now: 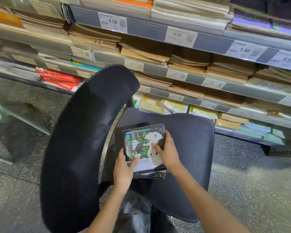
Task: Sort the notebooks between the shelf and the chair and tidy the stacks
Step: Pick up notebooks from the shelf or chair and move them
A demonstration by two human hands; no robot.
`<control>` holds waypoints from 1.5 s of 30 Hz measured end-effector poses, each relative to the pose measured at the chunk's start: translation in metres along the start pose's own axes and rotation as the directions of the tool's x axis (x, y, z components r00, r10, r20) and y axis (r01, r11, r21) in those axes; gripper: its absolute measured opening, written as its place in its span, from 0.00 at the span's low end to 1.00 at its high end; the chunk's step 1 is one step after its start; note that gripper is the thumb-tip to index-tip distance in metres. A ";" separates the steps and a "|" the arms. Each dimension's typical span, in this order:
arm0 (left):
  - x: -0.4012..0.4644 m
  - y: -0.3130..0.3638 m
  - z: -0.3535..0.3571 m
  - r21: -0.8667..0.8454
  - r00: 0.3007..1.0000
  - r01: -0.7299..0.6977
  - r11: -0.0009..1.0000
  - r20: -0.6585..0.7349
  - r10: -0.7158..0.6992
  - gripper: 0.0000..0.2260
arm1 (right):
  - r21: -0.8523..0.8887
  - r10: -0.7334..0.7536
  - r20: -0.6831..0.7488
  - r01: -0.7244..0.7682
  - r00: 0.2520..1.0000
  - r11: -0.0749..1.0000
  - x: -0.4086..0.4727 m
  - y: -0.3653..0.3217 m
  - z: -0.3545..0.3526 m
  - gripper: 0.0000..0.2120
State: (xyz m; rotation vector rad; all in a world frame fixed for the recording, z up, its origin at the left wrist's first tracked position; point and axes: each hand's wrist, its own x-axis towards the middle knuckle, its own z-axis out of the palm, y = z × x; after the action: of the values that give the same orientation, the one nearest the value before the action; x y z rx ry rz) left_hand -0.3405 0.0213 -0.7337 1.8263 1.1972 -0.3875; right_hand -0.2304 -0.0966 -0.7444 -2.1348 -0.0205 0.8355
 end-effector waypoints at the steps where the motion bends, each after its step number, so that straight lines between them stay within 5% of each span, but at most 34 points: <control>1: 0.001 -0.001 0.000 -0.025 1.000 0.011 1.000 -0.004 -0.011 0.34 | 0.013 0.001 -0.010 -0.001 1.000 1.000 -0.001 0.001 0.003 0.35; 15: 0.000 0.007 -0.002 -0.114 0.998 -0.040 0.993 -0.059 0.033 0.30 | 0.205 0.031 -0.113 -0.007 0.993 0.979 -0.010 0.005 0.003 0.34; 26: -0.037 0.115 -0.036 -0.185 0.960 -0.278 0.943 -0.088 0.266 0.26 | 0.252 -0.114 -0.269 0.184 0.956 0.950 -0.035 -0.083 -0.092 0.34; 34: -0.107 0.244 -0.099 -0.153 0.821 -0.568 0.808 -0.178 0.543 0.26 | 0.162 -0.320 -0.431 0.421 0.844 0.893 -0.094 -0.194 -0.206 0.30; 37: -0.143 0.287 -0.125 -0.206 0.758 -0.652 0.729 -0.200 0.621 0.21 | 0.119 -0.397 -0.491 0.511 0.775 0.851 -0.121 -0.242 -0.245 0.31; 45: -0.223 0.386 -0.204 -0.203 0.540 -0.841 0.501 -0.320 0.778 0.24 | -0.010 -0.580 -0.619 0.733 0.530 0.681 -0.196 -0.354 -0.320 0.27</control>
State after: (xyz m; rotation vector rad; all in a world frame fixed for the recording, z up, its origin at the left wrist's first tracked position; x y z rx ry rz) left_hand -0.1605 0.0055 -0.2777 1.9075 0.3276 0.5368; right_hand -0.1086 -0.1415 -0.2451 -1.8129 -0.3771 -0.2890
